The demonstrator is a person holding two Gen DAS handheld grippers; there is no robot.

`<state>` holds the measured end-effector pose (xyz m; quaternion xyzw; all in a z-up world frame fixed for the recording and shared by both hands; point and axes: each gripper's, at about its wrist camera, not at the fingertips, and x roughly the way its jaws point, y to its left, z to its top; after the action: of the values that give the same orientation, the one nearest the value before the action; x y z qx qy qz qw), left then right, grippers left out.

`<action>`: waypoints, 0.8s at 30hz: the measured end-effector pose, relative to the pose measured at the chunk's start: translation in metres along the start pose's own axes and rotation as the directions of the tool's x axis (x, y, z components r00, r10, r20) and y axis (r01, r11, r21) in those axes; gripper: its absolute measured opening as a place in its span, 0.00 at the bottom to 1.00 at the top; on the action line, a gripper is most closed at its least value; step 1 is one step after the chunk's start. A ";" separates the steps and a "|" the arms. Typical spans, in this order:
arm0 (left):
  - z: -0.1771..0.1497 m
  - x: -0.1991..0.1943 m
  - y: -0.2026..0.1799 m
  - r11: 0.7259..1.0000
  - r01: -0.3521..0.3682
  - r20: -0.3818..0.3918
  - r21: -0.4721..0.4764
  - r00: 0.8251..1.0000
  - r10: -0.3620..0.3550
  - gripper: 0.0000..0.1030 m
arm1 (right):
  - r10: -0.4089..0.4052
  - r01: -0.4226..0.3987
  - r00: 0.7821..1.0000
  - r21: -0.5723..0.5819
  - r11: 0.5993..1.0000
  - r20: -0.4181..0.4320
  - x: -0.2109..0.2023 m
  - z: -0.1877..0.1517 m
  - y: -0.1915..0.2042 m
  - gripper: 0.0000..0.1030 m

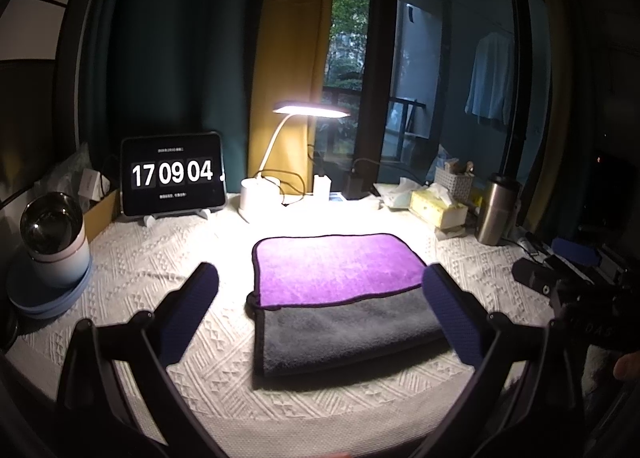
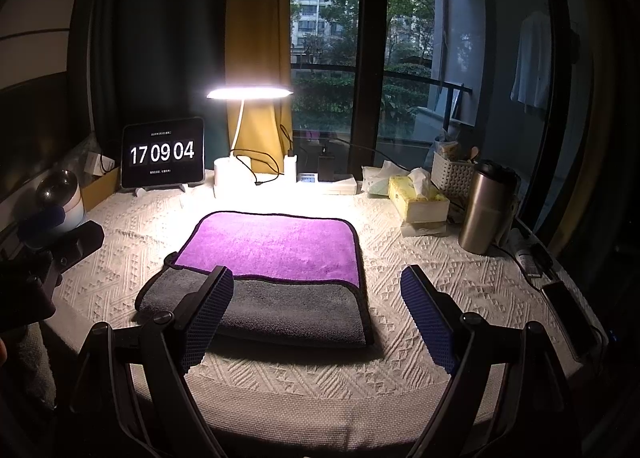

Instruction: Fold towel

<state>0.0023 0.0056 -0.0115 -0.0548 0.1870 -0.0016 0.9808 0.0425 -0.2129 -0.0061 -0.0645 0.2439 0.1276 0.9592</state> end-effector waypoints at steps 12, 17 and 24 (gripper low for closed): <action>-0.001 0.001 -0.001 1.000 0.002 -0.003 -0.001 1.000 -0.002 0.99 | 0.001 -0.001 1.000 0.002 1.000 -0.007 0.000 -0.001 0.002 0.86; -0.001 0.001 -0.001 1.000 0.001 -0.002 -0.001 1.000 -0.001 0.99 | 0.001 -0.001 1.000 0.002 1.000 -0.007 0.000 -0.001 0.002 0.86; -0.001 0.001 0.000 1.000 0.002 -0.004 -0.001 1.000 -0.002 0.99 | 0.001 -0.001 1.000 0.003 1.000 -0.008 0.000 -0.001 0.001 0.86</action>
<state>0.0028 0.0051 -0.0124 -0.0554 0.1889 -0.0026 0.9804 0.0423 -0.2120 -0.0068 -0.0636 0.2478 0.1274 0.9583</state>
